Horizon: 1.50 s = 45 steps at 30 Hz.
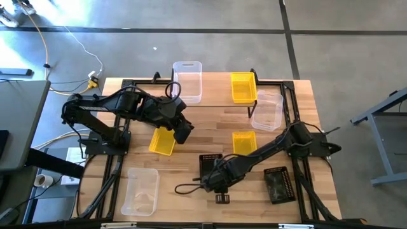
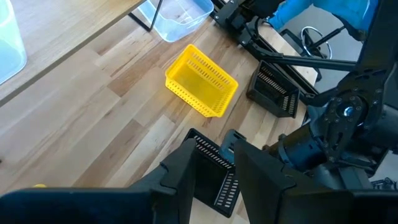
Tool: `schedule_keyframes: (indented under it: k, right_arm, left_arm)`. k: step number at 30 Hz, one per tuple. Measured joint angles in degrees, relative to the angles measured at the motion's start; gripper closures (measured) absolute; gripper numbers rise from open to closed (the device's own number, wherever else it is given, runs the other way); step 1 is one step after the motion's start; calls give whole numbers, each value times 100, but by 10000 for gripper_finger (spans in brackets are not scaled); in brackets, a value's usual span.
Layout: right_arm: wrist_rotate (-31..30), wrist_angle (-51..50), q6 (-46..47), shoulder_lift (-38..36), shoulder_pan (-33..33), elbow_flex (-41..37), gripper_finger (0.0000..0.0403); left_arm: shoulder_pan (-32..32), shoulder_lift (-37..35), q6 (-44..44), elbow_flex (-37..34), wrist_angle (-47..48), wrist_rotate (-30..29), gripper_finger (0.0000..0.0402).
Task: Stack baskets on shelf by color
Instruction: Put the bottom left black bin on the shelf
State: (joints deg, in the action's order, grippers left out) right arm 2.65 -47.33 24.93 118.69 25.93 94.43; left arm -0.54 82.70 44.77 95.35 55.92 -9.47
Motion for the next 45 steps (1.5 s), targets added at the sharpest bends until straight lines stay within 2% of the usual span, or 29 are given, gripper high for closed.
schedule_keyframes:
  k: [11,13,17,20,33,39,45]
  right_arm:
    - [29,13,-72,419,18,0,285]
    - [30,-50,-40,466,19,0,304]
    - [55,-80,-120,395,23,0,383]
    - [19,-128,-166,258,37,0,387]
    - [-92,-718,-491,-980,-202,2,402]
    - [-162,-806,-651,-1667,-546,1,403]
    - [-790,-848,-1136,-2391,-966,2,403]
  left_arm:
    - [2,0,-110,0,2,-2,302]
    - [2,0,-149,0,2,-4,302]
    - [3,0,-153,0,2,-7,302]
    - [15,0,-235,0,2,-13,302]
    - [15,-18,-679,-2,203,-626,302]
    - [15,-63,-699,-2,562,-1383,302]
    - [18,-141,-695,-4,905,-2085,302]
